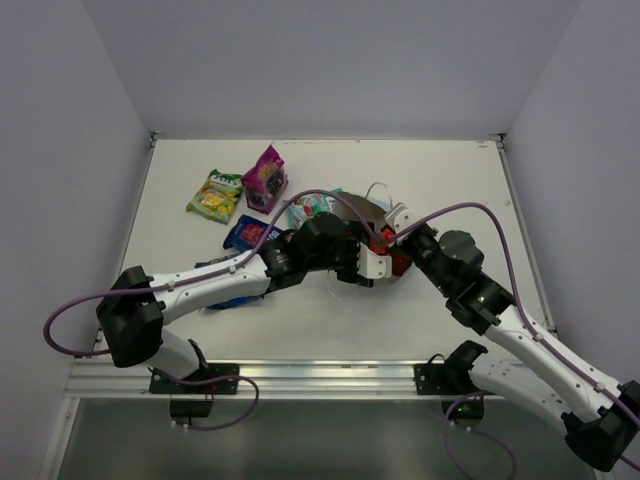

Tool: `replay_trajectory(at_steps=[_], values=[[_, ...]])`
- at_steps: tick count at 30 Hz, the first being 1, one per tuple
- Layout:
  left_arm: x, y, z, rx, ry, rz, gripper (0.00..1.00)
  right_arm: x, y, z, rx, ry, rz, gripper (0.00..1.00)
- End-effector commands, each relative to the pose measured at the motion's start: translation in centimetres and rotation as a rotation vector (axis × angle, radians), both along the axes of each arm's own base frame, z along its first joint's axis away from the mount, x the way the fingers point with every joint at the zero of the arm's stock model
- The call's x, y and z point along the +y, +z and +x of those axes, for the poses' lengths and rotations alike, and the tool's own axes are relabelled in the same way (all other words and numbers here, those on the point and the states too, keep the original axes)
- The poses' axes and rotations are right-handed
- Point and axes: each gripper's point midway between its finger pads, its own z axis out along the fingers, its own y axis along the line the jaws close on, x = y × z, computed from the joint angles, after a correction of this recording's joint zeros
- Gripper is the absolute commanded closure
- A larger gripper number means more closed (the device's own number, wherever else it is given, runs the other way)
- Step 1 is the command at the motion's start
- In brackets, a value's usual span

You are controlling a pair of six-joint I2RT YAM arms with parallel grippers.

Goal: Take the snacks out of the paper bag

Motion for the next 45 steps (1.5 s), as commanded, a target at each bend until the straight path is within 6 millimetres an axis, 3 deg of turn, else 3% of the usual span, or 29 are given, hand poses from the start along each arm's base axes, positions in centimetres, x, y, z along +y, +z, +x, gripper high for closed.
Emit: replay_trajectory(at_steps=[1,2,3,8,11,15,16,22,23,33,37,40,45], values=[[2.4,-3.0,0.9,-0.033,0.095,0.071,0.18,1.5,2.0,-1.1,-0.026,0.079,0.113,1.00],[2.2,-0.7,1.1,-0.065,0.108,-0.014,0.18,1.4,2.1,-1.1,-0.033,0.076,0.114,1.00],[2.5,-0.8,0.8,-0.066,0.110,-0.028,0.18,1.3,2.1,-1.1,-0.035,0.070,0.113,1.00],[2.3,4.3,-0.2,-0.082,0.088,-0.192,0.17,1.4,1.9,-1.0,-0.024,0.068,0.114,1.00],[2.1,5.0,-0.6,-0.097,0.051,-0.192,0.15,1.5,1.9,-1.0,-0.017,0.070,0.113,1.00],[2.5,2.4,0.6,-0.119,0.082,-0.059,0.16,1.5,2.3,-1.3,-0.021,0.081,0.112,1.00],[2.8,0.5,0.6,-0.095,0.077,0.006,0.16,1.5,2.5,-1.3,-0.022,0.083,0.110,1.00],[2.3,-2.4,1.4,-0.094,0.050,0.136,0.18,2.2,3.4,-2.0,-0.012,0.133,0.127,1.00],[2.2,-2.5,1.6,-0.098,0.052,0.142,0.18,2.2,4.0,-2.0,-0.021,0.140,0.136,1.00],[1.2,-4.9,3.5,-0.136,0.064,0.225,0.19,2.8,3.6,-3.0,0.028,0.189,0.148,1.00],[0.8,-7.4,3.7,-0.101,0.048,0.282,0.23,3.2,3.5,-3.4,0.052,0.210,0.170,1.00],[0.6,-8.6,3.7,-0.072,0.046,0.303,0.32,3.2,3.7,-3.6,0.052,0.218,0.184,1.00],[0.4,-8.4,3.9,-0.073,0.060,0.298,0.81,3.1,3.0,-3.4,0.064,0.203,0.178,1.00]])
